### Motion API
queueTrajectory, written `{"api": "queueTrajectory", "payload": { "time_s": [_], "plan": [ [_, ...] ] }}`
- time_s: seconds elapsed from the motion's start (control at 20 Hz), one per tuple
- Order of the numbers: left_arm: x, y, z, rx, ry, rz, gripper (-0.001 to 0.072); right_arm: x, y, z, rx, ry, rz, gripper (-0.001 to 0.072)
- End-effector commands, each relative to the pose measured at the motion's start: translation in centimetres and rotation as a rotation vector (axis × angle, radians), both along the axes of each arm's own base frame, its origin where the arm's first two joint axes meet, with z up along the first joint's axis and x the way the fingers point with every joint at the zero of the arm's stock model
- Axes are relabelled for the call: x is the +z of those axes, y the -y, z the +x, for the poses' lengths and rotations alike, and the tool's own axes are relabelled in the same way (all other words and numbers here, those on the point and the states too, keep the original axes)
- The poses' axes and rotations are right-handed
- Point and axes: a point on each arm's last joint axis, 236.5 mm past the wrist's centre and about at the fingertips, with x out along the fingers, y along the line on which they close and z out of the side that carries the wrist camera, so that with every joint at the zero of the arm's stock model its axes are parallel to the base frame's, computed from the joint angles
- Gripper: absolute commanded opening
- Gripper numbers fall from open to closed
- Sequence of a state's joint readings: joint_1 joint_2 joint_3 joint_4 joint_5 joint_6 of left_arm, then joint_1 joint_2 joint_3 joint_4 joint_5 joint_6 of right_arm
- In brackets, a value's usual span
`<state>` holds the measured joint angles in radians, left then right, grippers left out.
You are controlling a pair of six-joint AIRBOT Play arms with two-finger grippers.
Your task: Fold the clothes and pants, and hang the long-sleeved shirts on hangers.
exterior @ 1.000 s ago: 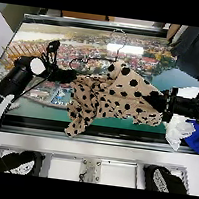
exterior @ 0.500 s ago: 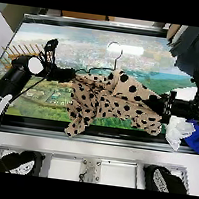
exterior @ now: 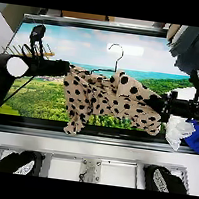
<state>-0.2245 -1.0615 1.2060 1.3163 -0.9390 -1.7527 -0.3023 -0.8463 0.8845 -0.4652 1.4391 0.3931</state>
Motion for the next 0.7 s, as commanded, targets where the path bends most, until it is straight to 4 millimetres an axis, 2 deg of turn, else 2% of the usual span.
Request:
{"api": "queueTrajectory", "payload": {
  "time_s": [0.0, 0.1, 0.25, 0.35, 0.45, 0.55, 0.65],
  "plan": [
    [3.4, -0.3, -0.9, 0.003, 0.084, -0.019, 0.0011, -0.2, 0.3, 0.2, -0.013, 0.002, -0.015, 0.0000],
    [7.1, -0.3, -1.6, -0.001, 0.166, -0.036, 0.0011, -0.1, 0.6, 0.9, -0.039, 0.015, -0.017, 0.0000],
    [13.7, 0.3, -3.0, -0.037, 0.318, -0.055, 0.0011, -0.1, 0.9, 1.5, -0.077, 0.011, -0.011, 0.0000],
    [16.3, 1.1, -4.4, -0.078, 0.381, -0.027, 0.0010, 0.0, 1.0, 1.8, -0.089, 0.014, -0.010, 0.0000],
    [16.2, 2.1, -6.1, -0.133, 0.373, 0.036, 0.0011, 0.3, 1.4, 2.6, -0.140, 0.003, 0.012, 0.0000],
    [13.9, 3.7, -8.2, -0.201, 0.292, 0.085, 0.0011, 1.0, 1.8, 3.5, -0.198, 0.016, 0.034, 0.0000],
    [11.4, 6.3, -10.4, -0.296, 0.219, 0.100, 0.0011, 2.5, 1.9, 4.1, -0.233, 0.059, 0.070, 0.0000]
  ]
}}
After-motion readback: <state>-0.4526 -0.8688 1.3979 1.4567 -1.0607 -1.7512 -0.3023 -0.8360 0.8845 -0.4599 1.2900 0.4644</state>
